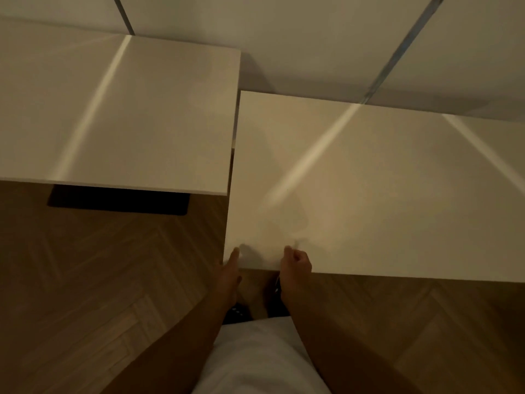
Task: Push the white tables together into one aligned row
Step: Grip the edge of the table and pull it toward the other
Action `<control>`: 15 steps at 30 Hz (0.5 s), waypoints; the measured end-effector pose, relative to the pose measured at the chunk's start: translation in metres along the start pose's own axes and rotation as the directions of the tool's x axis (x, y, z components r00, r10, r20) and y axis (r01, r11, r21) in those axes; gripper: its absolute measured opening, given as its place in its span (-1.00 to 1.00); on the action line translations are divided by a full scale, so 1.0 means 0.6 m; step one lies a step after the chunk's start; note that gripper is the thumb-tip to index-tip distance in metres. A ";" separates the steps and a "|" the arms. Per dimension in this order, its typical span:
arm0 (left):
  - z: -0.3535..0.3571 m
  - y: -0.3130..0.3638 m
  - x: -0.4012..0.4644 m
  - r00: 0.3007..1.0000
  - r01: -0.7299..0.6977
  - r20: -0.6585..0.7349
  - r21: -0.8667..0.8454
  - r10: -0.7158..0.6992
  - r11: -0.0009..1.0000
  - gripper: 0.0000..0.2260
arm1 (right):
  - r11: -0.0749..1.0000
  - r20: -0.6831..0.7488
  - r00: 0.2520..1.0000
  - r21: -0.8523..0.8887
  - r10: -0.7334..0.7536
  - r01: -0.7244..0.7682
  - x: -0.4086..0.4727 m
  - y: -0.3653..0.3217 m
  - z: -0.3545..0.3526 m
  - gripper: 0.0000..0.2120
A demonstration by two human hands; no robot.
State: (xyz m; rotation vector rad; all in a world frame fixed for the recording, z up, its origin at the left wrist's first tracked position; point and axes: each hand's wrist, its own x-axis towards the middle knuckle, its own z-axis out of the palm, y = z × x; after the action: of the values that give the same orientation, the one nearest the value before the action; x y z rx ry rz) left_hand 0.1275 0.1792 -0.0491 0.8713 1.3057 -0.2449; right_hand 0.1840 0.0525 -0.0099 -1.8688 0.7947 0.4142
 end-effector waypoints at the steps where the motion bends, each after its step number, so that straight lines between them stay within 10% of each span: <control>1: 0.004 -0.003 -0.005 0.999 0.021 0.039 -0.039 -0.019 0.999 -0.30 | 0.999 -0.004 1.000 0.033 0.030 -0.030 0.003 0.005 -0.001 -0.73; 6: 0.022 0.004 -0.040 0.990 0.100 0.115 -0.139 -0.084 0.985 -0.75 | 0.981 0.118 0.974 -0.049 0.191 -0.187 0.027 0.061 0.012 -0.46; 15: 0.075 -0.007 -0.037 0.953 0.284 0.221 -0.414 -0.207 0.865 -0.36 | 0.811 0.243 0.851 0.267 0.466 -0.521 0.022 0.037 0.007 -0.44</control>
State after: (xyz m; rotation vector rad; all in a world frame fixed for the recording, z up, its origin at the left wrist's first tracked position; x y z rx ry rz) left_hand 0.1513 0.1390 -0.0303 0.2860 1.2436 -0.2051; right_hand 0.1786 0.0461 -0.0349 -1.2840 1.1636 0.7121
